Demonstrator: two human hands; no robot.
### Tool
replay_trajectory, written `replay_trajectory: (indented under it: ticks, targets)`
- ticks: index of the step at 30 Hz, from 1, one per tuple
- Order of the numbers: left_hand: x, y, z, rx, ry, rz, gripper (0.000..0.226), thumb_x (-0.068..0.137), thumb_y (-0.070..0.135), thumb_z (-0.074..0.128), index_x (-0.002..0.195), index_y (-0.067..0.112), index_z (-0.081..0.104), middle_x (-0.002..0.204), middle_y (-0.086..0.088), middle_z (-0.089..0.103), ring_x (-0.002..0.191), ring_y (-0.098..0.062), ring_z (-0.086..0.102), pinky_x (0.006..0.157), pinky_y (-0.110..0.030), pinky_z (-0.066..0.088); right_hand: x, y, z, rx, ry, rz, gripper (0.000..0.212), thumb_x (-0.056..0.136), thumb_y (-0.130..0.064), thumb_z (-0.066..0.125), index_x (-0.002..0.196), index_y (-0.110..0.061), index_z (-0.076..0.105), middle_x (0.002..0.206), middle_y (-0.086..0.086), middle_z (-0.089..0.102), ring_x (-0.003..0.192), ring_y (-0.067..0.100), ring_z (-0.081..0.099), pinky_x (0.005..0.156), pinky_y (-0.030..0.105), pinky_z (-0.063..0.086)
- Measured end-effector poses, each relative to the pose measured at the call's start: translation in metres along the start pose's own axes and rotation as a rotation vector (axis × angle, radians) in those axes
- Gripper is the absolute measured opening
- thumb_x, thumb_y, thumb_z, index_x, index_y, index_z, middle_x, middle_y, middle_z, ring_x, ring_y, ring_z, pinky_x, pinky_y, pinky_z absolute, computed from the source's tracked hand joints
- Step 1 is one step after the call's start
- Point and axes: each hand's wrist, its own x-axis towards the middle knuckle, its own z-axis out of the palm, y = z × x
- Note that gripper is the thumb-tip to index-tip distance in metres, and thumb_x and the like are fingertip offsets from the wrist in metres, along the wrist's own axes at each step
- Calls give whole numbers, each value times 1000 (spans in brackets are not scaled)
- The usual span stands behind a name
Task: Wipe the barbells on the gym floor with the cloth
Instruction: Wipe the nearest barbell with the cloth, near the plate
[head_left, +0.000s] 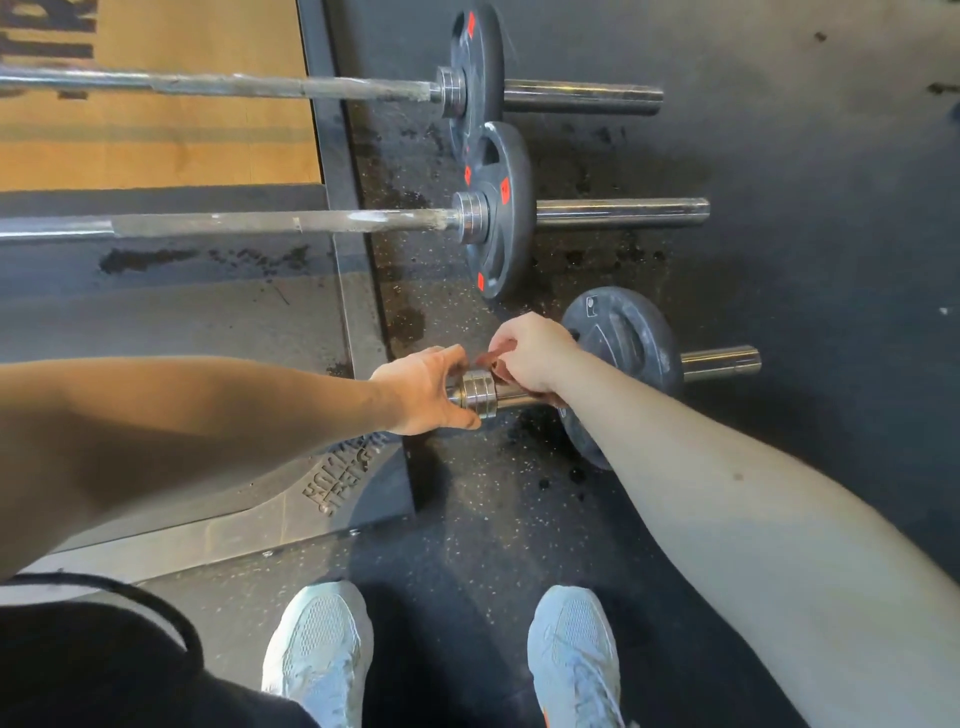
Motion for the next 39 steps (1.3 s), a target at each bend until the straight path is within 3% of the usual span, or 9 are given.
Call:
replay_trajectory:
  ticks: [5,9,14,18,21,26,30,33,39]
  targets:
    - [-2,0,7,27,16,4,61,72,59,81,114,36,42,111,8,59,91,-19,63,82,-38,55,-52,17,37,195,292,-48,20,99,-14,62,111,-26,70,113,-4,64,107,18,55,92,40,50]
    - [-6,-2,16,13,44,17,59,72,59,81,112,40,41,109,12,60,88,-14,63,73,-31,51,-67,20,54,188,421,-42,20,99,-13,61,114,-22,71,98,-13,51,110,19,53,89,42,51]
    - [-8,-2,15,38,46,19,64,73,59,80,119,35,43,116,10,59,92,-17,62,78,-35,53,-18,-1,30,115,274,83,16,98,-20,64,106,-30,73,107,-2,70,98,23,64,85,41,58]
    - [-6,0,11,73,51,13,70,74,62,79,127,32,45,121,7,59,97,-19,61,82,-37,54,-3,-6,21,80,131,105,15,96,-20,67,106,-30,73,107,-2,70,96,22,65,83,41,59]
    - [-5,1,8,74,44,11,72,73,62,79,129,31,45,120,8,57,97,-19,61,82,-36,53,-20,3,42,170,302,78,20,98,-15,62,111,-27,72,110,-1,70,104,21,61,88,42,55]
    - [-4,-1,9,43,38,2,69,71,61,81,122,34,45,114,10,58,93,-18,61,81,-36,54,-76,20,95,337,600,-28,21,96,-6,62,112,-16,71,110,-3,61,109,15,47,85,29,40]
    - [-3,-4,12,12,40,12,66,70,60,82,119,36,45,111,12,61,91,-16,63,82,-35,55,-68,18,97,344,637,-10,22,93,-3,64,110,-15,73,107,-2,62,108,18,50,83,26,38]
    - [-2,-4,11,28,48,12,63,72,61,81,117,35,45,111,11,62,90,-16,63,82,-36,56,-40,7,75,322,603,14,23,97,-8,61,112,-19,74,110,-3,64,109,18,50,86,35,47]
    - [2,-3,5,43,36,1,74,71,64,80,128,30,47,121,8,58,100,-20,62,90,-41,54,-27,4,68,311,560,31,24,98,-10,61,117,-19,73,114,-2,66,112,20,53,92,39,51]
